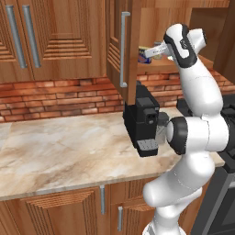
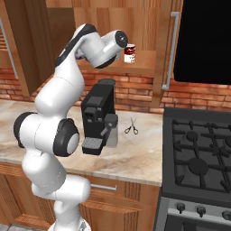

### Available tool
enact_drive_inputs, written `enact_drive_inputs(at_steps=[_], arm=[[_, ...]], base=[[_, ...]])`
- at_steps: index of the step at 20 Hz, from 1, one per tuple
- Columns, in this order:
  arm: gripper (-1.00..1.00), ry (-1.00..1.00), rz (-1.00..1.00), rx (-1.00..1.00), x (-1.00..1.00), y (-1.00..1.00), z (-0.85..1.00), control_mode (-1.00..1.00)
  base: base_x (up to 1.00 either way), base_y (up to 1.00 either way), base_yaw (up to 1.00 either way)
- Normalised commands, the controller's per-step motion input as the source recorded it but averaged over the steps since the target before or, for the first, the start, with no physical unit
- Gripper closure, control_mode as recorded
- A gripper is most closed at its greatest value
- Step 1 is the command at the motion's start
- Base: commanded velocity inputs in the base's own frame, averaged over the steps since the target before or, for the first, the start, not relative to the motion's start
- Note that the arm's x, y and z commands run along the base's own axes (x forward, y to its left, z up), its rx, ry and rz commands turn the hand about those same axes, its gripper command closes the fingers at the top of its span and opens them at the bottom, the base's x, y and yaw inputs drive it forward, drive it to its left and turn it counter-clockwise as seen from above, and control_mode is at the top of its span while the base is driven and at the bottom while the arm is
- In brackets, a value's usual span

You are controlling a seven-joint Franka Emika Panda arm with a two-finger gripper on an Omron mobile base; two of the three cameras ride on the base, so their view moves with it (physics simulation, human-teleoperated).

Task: Stack two cans on top of the other two cans in the cabinet.

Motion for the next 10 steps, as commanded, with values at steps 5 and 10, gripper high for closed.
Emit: enact_drive_inputs(at_steps=[5,10], arm=[[1.0,0.0,0.0,0.0,-0.12,0.0,0.0,-1.0],[1.0,0.0,-0.01,0.0,0.0,0.0,0.01,-1.0]], base=[[0.0,0.0,0.0],[0.0,0.0,0.0]])
